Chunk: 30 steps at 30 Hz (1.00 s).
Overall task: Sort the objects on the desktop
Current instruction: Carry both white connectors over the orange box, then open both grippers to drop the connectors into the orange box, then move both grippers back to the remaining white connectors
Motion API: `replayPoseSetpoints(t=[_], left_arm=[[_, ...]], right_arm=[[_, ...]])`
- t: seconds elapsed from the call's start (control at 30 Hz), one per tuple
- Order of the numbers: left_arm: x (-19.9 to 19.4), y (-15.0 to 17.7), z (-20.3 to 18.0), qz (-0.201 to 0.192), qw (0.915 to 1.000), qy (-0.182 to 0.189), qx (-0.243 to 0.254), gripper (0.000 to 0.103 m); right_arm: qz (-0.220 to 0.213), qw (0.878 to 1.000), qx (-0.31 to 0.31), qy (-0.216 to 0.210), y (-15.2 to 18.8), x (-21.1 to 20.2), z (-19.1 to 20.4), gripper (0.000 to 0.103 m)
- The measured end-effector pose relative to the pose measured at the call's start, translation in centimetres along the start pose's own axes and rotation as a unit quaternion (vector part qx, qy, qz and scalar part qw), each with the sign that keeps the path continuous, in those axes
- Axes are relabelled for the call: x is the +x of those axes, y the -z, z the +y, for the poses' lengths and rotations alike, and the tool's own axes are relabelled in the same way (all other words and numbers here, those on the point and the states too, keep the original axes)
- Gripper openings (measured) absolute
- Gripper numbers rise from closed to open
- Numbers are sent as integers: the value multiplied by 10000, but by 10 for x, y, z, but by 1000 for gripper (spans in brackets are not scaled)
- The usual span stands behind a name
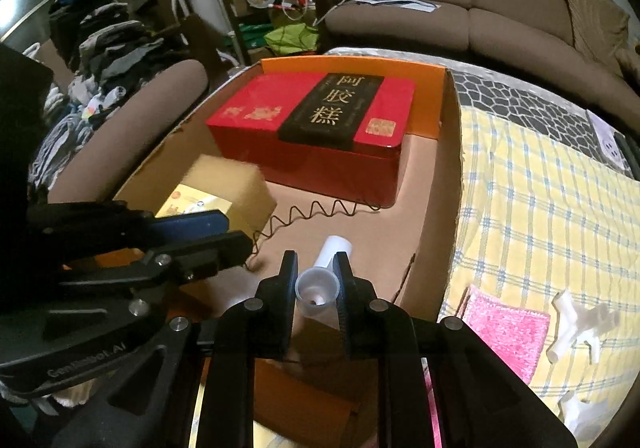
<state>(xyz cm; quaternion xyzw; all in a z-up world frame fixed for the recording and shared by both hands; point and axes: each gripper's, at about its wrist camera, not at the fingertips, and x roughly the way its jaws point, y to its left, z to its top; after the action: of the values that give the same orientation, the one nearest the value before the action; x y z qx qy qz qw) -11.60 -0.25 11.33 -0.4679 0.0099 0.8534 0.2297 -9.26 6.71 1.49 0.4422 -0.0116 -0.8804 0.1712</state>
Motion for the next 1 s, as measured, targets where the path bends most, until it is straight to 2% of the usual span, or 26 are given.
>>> replayPoseSetpoints(t=[0.17,0.23,0.3,0.37,0.47,0.5,0.53,0.57,0.6,0.63,0.7,0.83,0.9,1.0], left_arm=[[-1,-4,2,-76,9999,13,-94,17],[-4,-6,2,-132,9999,7,-107,17],[-6,-6,3,-172,9998,6,-115,20],[-10,-7,1,-231,9997,-3,-103,24],[-17,-7,-4,-363,9993,-74,-11,35],[-19,-8,-6,-400,9992,-83,-2,42],[-20,-8,-6,-430,9991,-62,-22,51],[-22,-8,-6,-461,9989,-29,-58,56],[-23,-8,-6,-490,9987,6,-101,69],[-24,-8,-6,-532,9984,64,-158,82],[-26,-8,-6,-595,9979,126,-231,96],[-29,-7,-13,-656,9976,122,-198,102],[-30,-5,-19,-663,9977,86,-143,103],[-30,-3,-31,-609,9980,164,-84,103]], right_arm=[[-122,9998,144,6,-3,-2,-3,20],[-178,9996,215,-26,-4,-7,-7,25],[-243,9994,253,-45,-5,-12,-10,36],[-333,9990,281,-56,-7,-20,-12,38],[-530,9982,295,-22,-8,-37,-16,51],[-570,9979,295,-5,-9,-41,-17,57],[-617,9976,301,4,-8,-46,-18,60],[-671,9972,317,32,-8,-51,-21,68],[-736,9967,337,58,-7,-58,-25,75],[-789,9962,359,59,-6,-63,-28,78],[-936,9946,447,51,-3,-75,-37,82],[-1156,9916,521,254,1,-96,-51,91],[-1159,9910,557,369,4,-102,-58,101],[-1132,9899,645,557,10,-109,-70,103]])
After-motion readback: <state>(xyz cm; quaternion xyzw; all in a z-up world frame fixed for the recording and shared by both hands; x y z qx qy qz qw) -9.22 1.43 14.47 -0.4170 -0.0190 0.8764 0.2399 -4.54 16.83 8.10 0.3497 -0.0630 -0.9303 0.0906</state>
